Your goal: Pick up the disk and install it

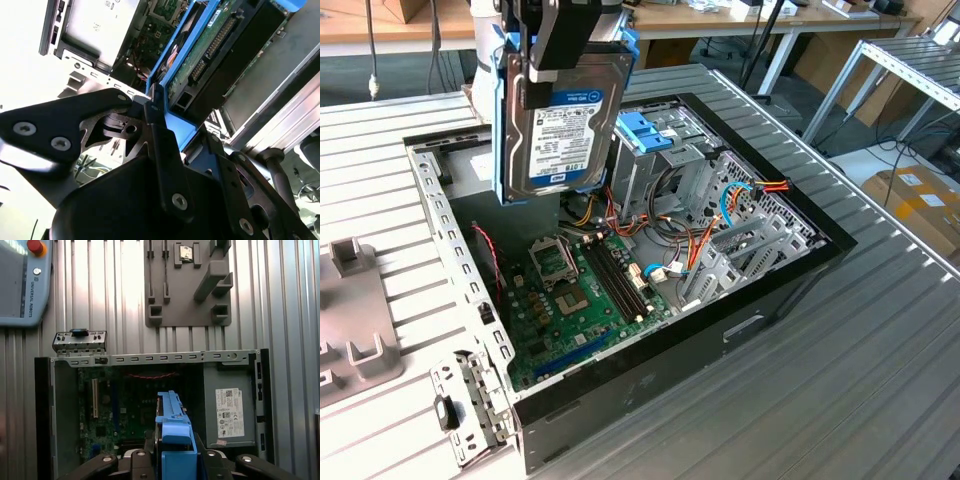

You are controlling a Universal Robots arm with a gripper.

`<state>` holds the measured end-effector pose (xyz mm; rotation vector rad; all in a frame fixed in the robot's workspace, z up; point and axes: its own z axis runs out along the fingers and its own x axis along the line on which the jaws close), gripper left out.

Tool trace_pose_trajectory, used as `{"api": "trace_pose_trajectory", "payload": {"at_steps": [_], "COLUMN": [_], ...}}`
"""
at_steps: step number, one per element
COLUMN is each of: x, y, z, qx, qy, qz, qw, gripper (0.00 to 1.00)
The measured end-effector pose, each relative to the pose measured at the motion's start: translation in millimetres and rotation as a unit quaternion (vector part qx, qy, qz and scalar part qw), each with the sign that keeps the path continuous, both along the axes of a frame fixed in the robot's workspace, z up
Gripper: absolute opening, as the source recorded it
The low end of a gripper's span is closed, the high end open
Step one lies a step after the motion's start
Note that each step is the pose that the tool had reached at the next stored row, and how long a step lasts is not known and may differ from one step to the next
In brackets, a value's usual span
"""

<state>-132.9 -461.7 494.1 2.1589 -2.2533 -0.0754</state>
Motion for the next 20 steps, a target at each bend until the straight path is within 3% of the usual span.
{"api": "trace_pose_trajectory", "payload": {"at_steps": [14, 20], "x": [13.5, 20.3], "y": [-6.0, -10.5], "z": [-0.2, -0.4], "qx": [0.0000, 0.0000], "qy": [0.0000, 0.0000], "qz": [0.000, 0.000], "qw": [1.00000, 1.00000], "gripper": [0.37, 0.37]}}
